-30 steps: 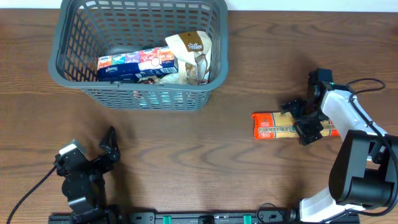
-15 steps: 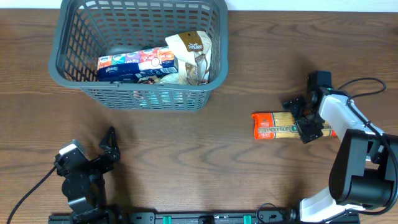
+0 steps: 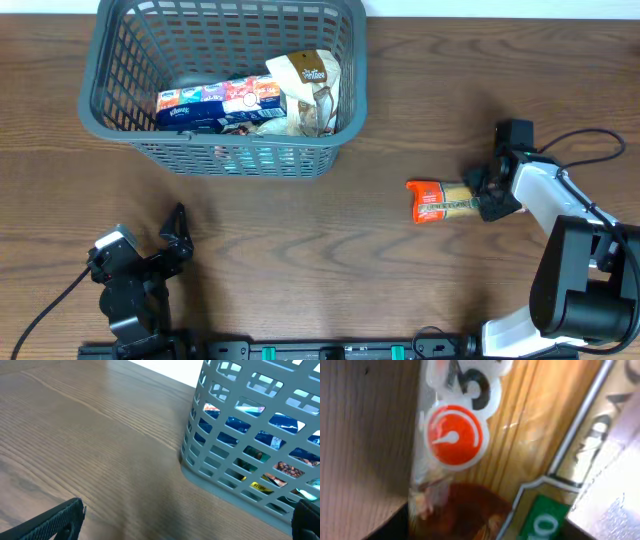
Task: Pack container
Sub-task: 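Lift the spaghetti pack into the basket and open the right gripper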
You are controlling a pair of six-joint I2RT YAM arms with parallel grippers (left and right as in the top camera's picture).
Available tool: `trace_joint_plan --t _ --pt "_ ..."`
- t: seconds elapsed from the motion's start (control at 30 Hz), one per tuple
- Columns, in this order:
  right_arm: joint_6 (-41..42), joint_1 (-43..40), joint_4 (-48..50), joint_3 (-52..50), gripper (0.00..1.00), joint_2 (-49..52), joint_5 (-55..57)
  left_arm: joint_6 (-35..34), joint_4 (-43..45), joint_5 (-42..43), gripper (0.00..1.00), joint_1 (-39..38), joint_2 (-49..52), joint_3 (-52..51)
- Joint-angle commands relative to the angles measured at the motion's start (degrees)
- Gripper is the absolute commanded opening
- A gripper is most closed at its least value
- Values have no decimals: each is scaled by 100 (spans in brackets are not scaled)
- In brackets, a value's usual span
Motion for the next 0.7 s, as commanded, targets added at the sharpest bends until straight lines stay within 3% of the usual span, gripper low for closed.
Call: trace_joint_plan --t 0.0,0.1,0.27,0.5,0.67 --pt "35 -11 63 -192 25 181 -105 -33 -11 15 99 -22 -35 -120" --pt "35 -13 109 -190 2 181 -107 -33 -11 17 99 -22 -35 -120" --pt "-107 -13 295 -181 1 179 -308 -33 -11 17 99 -22 -35 -120" --pt "-1722 -7 667 234 1 120 -1419 -33 -11 17 99 -22 -35 -120" --pt "-3410 31 1108 599 1 -177 -2756 -33 -11 15 99 -22 -35 -120"
